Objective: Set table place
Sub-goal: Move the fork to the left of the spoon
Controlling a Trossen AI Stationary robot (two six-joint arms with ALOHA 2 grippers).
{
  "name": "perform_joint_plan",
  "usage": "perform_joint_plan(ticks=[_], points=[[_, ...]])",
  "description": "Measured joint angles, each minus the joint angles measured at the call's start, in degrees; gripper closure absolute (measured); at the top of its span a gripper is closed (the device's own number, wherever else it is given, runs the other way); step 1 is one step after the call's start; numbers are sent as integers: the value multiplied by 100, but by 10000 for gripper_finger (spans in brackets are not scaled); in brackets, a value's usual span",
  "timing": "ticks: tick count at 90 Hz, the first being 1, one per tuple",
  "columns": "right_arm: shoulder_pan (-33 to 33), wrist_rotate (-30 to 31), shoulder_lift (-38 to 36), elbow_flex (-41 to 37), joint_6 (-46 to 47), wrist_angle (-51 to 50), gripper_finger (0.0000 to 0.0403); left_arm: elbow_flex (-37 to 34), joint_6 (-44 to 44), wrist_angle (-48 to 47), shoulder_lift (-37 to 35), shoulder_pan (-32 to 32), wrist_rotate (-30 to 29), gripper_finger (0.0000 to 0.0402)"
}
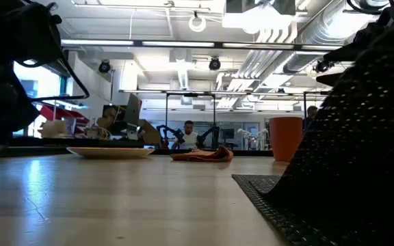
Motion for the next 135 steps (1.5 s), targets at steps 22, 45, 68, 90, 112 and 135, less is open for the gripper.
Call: perform_joint_plan(ticks=[22, 45, 68, 90, 112, 135], points=[[0, 0, -6, 0, 0, -4, 179, 478, 45, -291, -168, 7, -716, 400], [0, 1, -2, -1, -1, -2, 179, 1763, 413, -157, -420, 207, -1809, 400], [-39, 485, 0, 1, -206, 61, 179, 2599, 1383, 302, -422, 647, -2367, 401], [-43, 607, -2, -1, 2468, 906, 179, 3209, 2016, 1049, -420, 913, -2598, 401], [-43, 1999, 194, -1, 4814, 1215, 179, 3656, 2555, 1337, -217, 1348, -2623, 401], [269, 1340, 1713, 389, 4025, 2773, 179, 3964, 2878, 1940, 68, 1674, -2475, 401]])
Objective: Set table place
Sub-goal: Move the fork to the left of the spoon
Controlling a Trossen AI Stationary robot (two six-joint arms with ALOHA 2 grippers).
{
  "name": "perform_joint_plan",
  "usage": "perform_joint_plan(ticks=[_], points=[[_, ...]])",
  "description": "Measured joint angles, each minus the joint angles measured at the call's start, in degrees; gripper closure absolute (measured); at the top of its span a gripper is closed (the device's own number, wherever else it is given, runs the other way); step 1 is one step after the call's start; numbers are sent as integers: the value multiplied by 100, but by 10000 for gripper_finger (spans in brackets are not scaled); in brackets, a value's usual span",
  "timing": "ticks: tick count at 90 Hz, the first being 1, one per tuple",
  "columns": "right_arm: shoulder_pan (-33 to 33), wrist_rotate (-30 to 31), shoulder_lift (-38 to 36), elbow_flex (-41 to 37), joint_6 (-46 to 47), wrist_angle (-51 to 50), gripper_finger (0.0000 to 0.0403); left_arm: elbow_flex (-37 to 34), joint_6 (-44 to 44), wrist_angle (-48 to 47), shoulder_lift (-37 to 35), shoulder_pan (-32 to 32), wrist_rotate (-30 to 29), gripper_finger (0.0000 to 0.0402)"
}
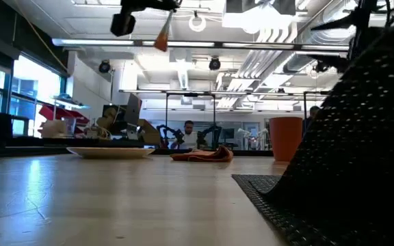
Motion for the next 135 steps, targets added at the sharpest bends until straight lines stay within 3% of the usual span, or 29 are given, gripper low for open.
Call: perform_joint_plan(ticks=[38, 56, 67, 83, 92, 106, 119, 135], points=[[393, -1240, 3841, 3366, -1329, -69, 179, 64, 189, 880, 50, 217, 377, 401], [348, -2141, 5082, 5346, -3342, -547, 179, 64, 225, 1006, 50, 214, 421, 401], [338, -2421, 5597, 6569, -4602, -1805, 179, 64, 232, 1035, 48, 214, 525, 401], [218, -1623, 6226, 8124, -5444, -4697, 179, 64, 256, 1080, 48, 214, 648, 402], [148, -1875, 6537, 8476, -5760, -5257, 179, 64, 318, 1078, 48, 183, 679, 402], [39, -2791, 6930, 8549, -5808, -5004, 179, 64, 335, 1071, 48, 164, 691, 402], [26, -2686, 7240, 8531, -5834, -4692, 186, 61, 335, 1075, 45, 162, 690, 401], [3, -2670, 7339, 8532, -5831, -4325, 227, 61, 335, 1073, 44, 162, 689, 401]])
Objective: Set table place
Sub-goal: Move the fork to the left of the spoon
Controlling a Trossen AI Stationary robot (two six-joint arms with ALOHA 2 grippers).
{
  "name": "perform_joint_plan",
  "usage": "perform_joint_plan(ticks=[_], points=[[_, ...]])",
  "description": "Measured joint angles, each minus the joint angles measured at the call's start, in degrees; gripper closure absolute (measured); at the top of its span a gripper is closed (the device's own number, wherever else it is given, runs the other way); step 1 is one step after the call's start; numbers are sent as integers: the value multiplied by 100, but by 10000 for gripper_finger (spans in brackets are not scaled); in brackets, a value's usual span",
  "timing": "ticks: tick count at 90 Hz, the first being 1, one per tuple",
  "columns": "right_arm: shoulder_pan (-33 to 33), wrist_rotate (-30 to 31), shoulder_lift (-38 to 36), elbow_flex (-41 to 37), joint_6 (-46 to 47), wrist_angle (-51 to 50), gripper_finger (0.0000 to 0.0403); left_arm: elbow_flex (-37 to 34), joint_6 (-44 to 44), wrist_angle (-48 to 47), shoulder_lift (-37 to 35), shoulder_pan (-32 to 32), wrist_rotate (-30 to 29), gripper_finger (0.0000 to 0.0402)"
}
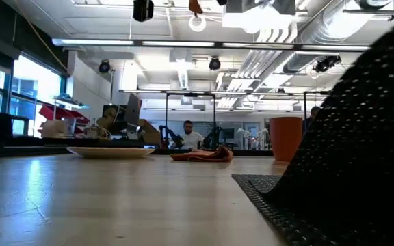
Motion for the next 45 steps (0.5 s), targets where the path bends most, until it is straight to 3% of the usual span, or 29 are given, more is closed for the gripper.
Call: perform_joint_plan(ticks=[14, 30, 45], points=[[-15, 3, 9, 0, -68, -15, 282, 0, -1, -5, 0, 0, -3, 401], [-10, 7, 9, 0, -428, -25, 387, 0, 0, -8, 0, -5, 3, 401], [-91, 77, 9, 0, -215, -85, 401, 0, 90, -54, 0, 0, -85, 395]])
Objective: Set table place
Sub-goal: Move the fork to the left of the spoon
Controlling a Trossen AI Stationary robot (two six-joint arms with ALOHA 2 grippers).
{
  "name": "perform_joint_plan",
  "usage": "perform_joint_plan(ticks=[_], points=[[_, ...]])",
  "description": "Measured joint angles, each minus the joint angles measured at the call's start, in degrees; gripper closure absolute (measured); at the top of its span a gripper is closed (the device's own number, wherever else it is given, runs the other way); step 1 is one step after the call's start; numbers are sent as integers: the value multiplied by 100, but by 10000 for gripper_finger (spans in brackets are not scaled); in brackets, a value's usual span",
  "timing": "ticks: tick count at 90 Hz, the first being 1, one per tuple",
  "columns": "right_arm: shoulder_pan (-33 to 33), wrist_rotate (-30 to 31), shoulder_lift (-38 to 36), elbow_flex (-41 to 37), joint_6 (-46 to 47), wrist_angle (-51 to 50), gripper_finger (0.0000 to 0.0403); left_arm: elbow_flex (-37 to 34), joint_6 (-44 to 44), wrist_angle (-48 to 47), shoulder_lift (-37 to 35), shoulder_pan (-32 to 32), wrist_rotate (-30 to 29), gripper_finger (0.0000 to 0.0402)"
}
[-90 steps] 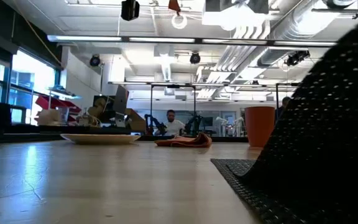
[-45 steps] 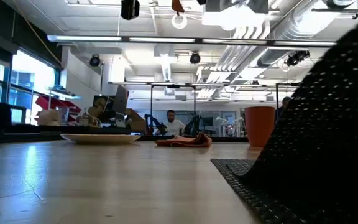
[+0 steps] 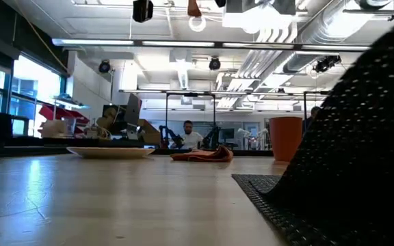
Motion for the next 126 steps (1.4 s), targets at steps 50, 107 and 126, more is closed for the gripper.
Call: perform_joint_plan(ticks=[50, 107, 126], points=[[-401, -1456, -140, -511, -420, -2263, 403, 0, 202, -2222, -22, -98, 391, 252], [-354, -925, -1263, -5220, -368, -1856, 403, -2, -2, -2296, -22, -538, 29, 257], [-354, -501, -1261, -5278, -242, -1753, 403, -2, -110, -2299, -22, -535, 22, 257]])
